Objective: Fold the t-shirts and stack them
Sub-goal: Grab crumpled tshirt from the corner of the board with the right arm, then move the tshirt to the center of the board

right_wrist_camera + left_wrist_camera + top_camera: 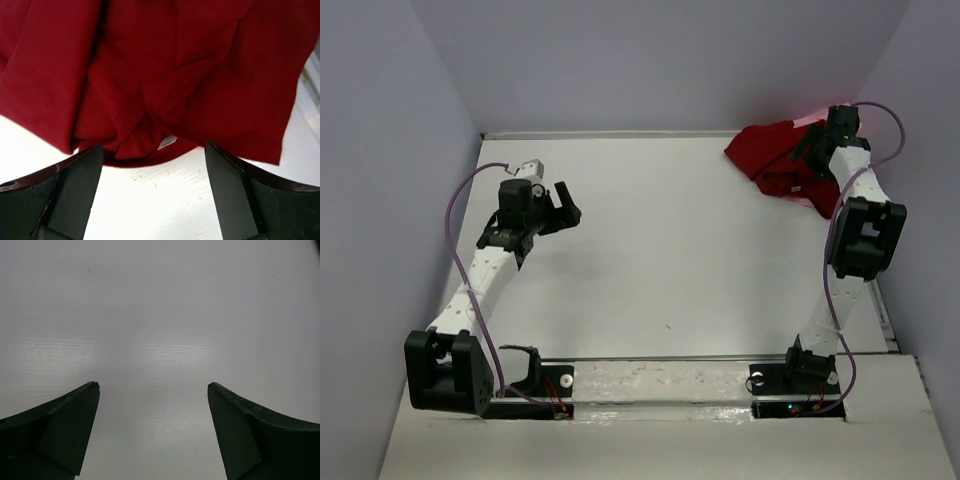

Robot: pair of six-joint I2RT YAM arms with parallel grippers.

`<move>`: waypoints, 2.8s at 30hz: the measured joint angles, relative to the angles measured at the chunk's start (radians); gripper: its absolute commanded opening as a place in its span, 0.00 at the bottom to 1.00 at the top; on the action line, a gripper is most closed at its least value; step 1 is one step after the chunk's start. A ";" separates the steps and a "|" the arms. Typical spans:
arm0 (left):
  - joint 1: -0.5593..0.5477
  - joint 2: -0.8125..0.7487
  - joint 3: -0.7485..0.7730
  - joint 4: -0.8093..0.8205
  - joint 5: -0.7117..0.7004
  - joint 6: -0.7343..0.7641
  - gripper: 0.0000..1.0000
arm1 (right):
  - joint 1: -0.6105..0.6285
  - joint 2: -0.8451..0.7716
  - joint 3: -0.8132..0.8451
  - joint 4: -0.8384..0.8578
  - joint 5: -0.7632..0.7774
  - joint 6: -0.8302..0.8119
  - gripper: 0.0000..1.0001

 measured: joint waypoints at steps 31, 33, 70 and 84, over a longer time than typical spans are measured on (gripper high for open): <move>0.000 0.027 0.000 -0.002 0.000 0.015 0.99 | -0.008 0.251 0.348 -0.200 0.035 0.018 0.00; 0.000 0.027 0.000 -0.001 0.000 0.015 0.99 | -0.008 0.223 0.348 -0.253 -0.035 0.033 0.00; -0.006 0.045 0.019 0.000 -0.060 0.021 0.99 | 0.501 -0.486 0.350 -0.119 -1.373 0.518 0.00; -0.007 -0.034 0.016 0.004 0.012 -0.020 0.99 | 0.425 -0.294 -0.026 -0.283 -0.968 0.191 0.00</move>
